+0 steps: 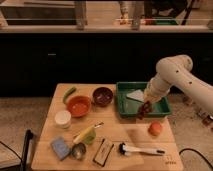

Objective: Place grapes in table surface

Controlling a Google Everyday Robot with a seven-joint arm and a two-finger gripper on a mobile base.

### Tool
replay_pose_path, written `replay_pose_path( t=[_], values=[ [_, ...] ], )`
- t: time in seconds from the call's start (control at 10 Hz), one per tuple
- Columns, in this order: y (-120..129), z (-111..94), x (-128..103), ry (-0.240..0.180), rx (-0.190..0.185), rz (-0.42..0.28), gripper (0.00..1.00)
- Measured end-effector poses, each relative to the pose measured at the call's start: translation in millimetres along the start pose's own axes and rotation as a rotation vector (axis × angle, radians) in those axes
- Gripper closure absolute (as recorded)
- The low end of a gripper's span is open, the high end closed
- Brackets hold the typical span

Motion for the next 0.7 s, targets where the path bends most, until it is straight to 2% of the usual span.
replay_pose_path(
  t=[0.4, 0.7],
  values=[
    [-22.0, 14.6, -32.0, -0.037, 0.014, -0.063, 0.99],
    [-24.3, 24.3, -50.4, -0.068, 0.019, -0.095, 0.99]
  ],
)
